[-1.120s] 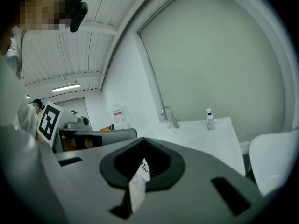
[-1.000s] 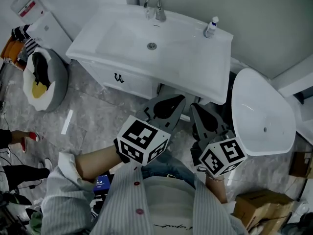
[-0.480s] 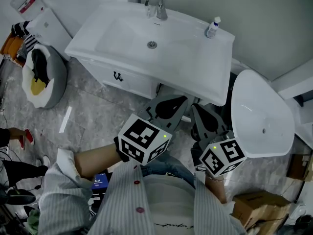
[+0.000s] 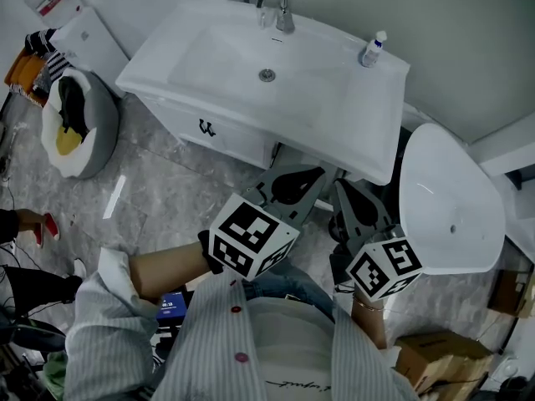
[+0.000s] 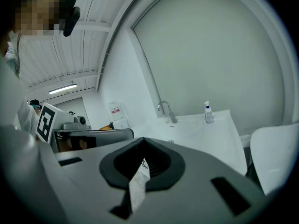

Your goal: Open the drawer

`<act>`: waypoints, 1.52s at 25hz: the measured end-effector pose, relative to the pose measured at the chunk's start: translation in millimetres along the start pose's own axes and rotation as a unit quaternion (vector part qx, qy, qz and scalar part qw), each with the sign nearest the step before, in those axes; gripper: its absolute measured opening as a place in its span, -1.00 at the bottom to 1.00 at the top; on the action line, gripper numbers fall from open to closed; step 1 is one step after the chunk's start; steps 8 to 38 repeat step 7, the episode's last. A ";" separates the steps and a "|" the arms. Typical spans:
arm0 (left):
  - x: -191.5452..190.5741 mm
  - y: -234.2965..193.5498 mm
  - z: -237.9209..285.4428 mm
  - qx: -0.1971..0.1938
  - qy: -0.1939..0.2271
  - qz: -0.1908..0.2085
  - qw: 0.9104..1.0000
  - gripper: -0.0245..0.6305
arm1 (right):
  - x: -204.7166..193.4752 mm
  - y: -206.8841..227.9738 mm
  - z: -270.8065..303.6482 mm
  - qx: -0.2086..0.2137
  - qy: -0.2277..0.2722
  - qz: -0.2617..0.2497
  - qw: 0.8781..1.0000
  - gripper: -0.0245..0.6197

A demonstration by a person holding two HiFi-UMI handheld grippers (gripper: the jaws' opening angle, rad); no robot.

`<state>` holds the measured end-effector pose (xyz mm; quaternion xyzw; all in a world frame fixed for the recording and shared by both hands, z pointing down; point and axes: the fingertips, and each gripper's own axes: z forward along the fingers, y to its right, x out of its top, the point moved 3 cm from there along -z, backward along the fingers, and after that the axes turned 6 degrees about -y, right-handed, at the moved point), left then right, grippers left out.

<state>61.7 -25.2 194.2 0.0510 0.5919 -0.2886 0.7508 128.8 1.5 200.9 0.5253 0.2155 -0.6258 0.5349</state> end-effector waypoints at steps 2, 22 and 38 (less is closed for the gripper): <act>-0.8 -0.3 0.7 -0.002 -0.002 0.000 1.000 -0.87 | -1.7 0.8 1.1 0.000 -0.002 0.003 1.000 -0.90; -2.9 -2.4 1.9 -0.004 -0.009 0.001 1.000 -0.87 | -1.8 0.2 5.2 0.003 -0.005 0.007 1.000 -0.90; -2.9 -2.4 1.9 -0.004 -0.009 0.001 1.000 -0.87 | -1.8 0.2 5.2 0.003 -0.005 0.007 1.000 -0.90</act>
